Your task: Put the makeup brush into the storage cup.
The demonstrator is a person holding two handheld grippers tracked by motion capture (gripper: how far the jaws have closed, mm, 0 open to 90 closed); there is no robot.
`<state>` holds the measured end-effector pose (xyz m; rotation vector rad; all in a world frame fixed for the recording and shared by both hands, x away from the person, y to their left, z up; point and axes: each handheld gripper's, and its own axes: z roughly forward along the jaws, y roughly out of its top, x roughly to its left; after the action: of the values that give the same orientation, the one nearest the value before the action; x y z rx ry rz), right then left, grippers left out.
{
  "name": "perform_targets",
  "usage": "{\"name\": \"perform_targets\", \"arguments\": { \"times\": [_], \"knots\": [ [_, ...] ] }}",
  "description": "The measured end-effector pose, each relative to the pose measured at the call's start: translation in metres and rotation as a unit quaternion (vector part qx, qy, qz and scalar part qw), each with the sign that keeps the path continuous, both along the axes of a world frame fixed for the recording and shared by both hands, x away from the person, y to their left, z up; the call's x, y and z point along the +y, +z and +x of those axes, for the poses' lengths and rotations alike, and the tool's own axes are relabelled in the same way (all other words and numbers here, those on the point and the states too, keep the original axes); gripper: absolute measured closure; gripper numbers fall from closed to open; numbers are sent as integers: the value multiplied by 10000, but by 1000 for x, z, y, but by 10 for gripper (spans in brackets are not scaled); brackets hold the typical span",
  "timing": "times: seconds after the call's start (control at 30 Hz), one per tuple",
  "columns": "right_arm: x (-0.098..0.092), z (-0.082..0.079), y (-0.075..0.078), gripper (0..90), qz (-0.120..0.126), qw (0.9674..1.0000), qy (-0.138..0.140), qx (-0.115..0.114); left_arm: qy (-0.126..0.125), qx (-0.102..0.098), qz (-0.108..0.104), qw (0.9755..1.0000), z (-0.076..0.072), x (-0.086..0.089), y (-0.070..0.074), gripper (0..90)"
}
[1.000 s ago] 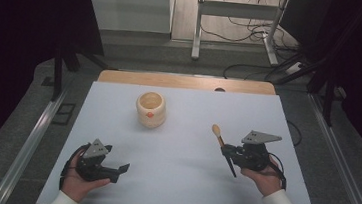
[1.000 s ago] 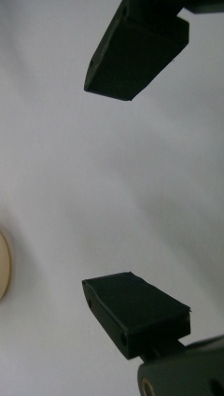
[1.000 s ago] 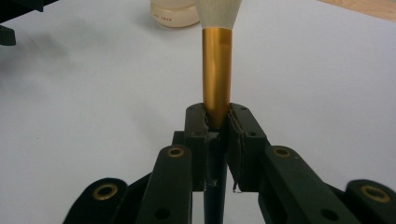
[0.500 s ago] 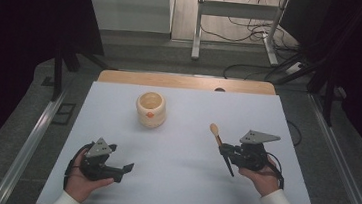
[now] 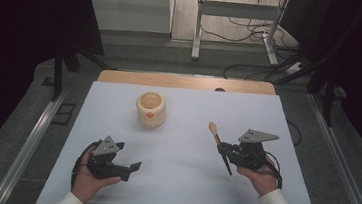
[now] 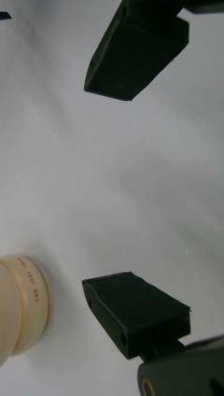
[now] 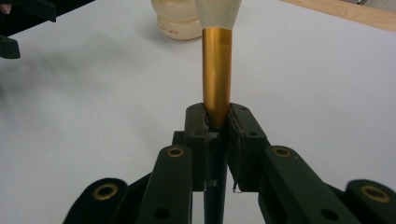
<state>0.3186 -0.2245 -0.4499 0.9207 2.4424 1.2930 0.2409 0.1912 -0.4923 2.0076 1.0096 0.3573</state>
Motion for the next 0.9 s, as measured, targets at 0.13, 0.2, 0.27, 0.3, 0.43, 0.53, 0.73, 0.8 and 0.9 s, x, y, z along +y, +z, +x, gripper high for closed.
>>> {"name": "perform_targets", "arguments": {
  "times": [0.13, 0.2, 0.27, 0.3, 0.43, 0.53, 0.73, 0.8, 0.9],
  "knots": [
    [1, 0, 0, 794, 2, 10000, 3, -15, -21, -20, -8, 10000, 1, -4, 1, 86],
    [1, 0, 0, 794, 19, 10000, 1, -22, -48, -27, -5, 10000, 1, -6, 2, 86],
    [3, 0, 1, 794, 31, 10000, 0, -23, -62, -35, -9, 10000, 2, -8, 2, 86],
    [3, 1, 1, 794, 32, 10000, -2, -22, -77, -38, -9, 10000, 3, -10, 2, 86],
    [4, 1, 1, 794, 43, 10000, 0, -40, -114, -35, 14, 9999, 3, -12, 3, 86],
    [5, 1, 2, 794, 67, 10000, -14, -54, -115, -38, -5, 9999, 4, -14, 3, 86],
    [7, 1, 2, 794, 100, 9999, -19, -62, -172, -42, -18, 9998, 6, -21, 4, 86],
    [8, 1, 2, 794, 107, 9999, -22, -75, -191, -46, -26, 9998, 6, -23, 4, 86],
    [9, 1, 3, 794, 134, 9999, -24, -78, -224, -44, -21, 9997, 7, -27, 4, 86]
  ]
}}
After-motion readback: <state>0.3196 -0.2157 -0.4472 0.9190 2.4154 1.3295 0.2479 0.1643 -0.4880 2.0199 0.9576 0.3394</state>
